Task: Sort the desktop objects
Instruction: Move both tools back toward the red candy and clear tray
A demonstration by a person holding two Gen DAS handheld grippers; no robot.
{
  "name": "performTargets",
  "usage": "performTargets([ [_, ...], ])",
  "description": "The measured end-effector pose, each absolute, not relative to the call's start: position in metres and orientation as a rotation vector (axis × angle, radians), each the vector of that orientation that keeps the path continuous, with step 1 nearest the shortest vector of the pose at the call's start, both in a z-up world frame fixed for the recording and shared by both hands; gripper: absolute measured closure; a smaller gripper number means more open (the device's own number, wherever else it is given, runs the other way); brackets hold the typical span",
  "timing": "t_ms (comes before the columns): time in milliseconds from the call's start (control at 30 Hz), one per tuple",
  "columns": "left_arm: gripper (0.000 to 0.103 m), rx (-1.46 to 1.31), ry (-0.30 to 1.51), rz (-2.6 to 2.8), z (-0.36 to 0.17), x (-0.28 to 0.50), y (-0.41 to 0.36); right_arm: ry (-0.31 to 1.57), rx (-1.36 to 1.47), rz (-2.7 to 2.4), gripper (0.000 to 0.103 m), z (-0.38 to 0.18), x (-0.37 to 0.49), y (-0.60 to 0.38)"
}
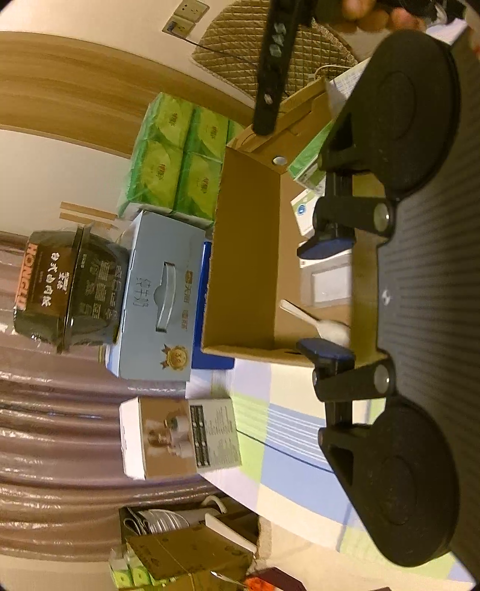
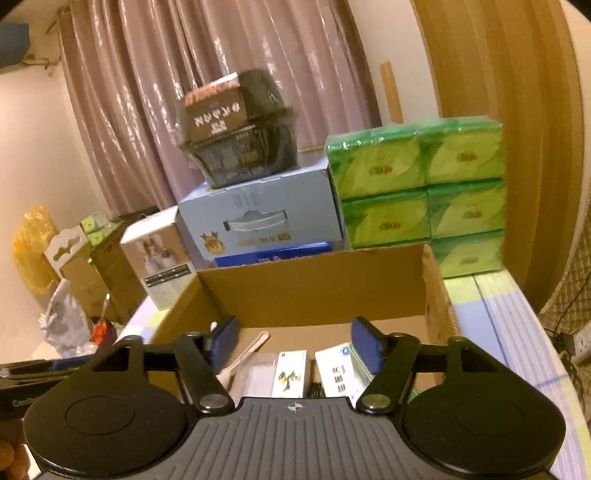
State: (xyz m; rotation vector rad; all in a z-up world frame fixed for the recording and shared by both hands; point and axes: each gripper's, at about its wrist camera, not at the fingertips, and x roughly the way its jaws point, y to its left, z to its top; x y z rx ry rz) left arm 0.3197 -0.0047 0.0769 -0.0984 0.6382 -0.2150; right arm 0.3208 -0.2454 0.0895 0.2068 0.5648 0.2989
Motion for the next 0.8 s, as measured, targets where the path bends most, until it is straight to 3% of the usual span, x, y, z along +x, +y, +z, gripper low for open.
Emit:
performTargets([
  [233, 0.034, -0.104, 0.646, -0.191, 0.077, 0.264, 0.006, 0.569, 0.199, 0.268, 0.022, 0.093, 0.253, -0.261],
  [400, 0.022, -0.081, 0.663, -0.194, 0.071, 0.226, 0.002, 0.607, 0.192, 0.208, 0.015, 0.077, 0.208, -0.283],
  [800, 0.019, -0.014, 0.709, -0.299, 0.035, 0.152, -0.046, 0.716, 0.235, 0.104, 0.012, 0.025, 0.136, -0.32],
])
